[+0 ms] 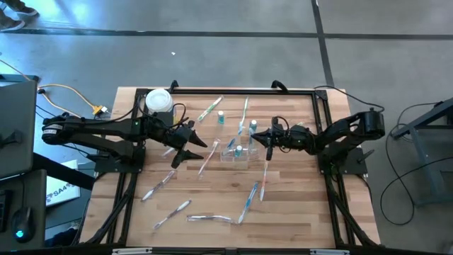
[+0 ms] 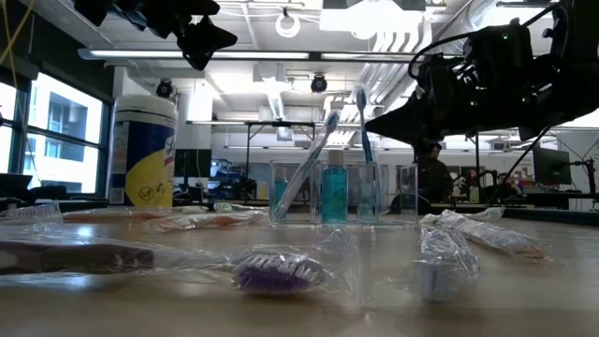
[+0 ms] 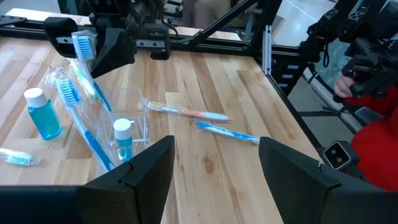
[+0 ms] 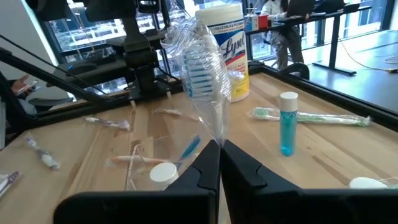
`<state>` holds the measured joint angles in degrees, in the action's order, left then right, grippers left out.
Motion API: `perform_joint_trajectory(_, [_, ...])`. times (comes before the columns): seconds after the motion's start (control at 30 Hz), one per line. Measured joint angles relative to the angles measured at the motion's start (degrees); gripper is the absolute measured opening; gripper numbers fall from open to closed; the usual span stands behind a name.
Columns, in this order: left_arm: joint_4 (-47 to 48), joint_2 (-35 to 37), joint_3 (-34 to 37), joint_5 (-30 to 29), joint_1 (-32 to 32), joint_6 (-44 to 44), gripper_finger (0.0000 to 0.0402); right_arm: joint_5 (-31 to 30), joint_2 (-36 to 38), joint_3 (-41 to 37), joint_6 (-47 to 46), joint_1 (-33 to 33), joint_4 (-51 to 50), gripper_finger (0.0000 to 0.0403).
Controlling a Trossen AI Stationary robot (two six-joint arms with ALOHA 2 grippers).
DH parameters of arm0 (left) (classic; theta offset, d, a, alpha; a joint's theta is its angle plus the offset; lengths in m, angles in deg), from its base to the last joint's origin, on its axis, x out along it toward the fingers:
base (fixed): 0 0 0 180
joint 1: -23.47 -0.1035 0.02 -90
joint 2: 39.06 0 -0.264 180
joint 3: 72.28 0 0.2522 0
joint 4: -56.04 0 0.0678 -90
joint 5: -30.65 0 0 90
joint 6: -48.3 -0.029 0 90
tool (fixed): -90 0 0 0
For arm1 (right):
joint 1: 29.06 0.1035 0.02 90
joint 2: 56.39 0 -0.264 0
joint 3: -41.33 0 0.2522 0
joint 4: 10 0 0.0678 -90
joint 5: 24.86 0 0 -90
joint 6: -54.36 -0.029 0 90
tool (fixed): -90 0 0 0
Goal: Pick & Place toothbrushing station
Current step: Put the right blue toothbrush into the right section of the transparent organizer, then put the right orange toothbrush into the right section of the transparent organizer
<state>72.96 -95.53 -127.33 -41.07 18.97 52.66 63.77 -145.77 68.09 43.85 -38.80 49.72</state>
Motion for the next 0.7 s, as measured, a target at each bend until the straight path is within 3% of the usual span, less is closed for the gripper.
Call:
perform_joint_trajectory(0.3, [0.0, 0.0, 0.0, 0.0, 0.0, 0.0, 0.0234, 0.3, 0.0, 0.0, -0.4, 0.0, -2.1, 0.002])
perform_joint_trajectory(0.7, [0.0, 0.0, 0.0, 0.0, 0.0, 0.4, 0.0234, 0.3, 0.1, 0.0, -1.8, 0.0, -2.2, 0.0179])
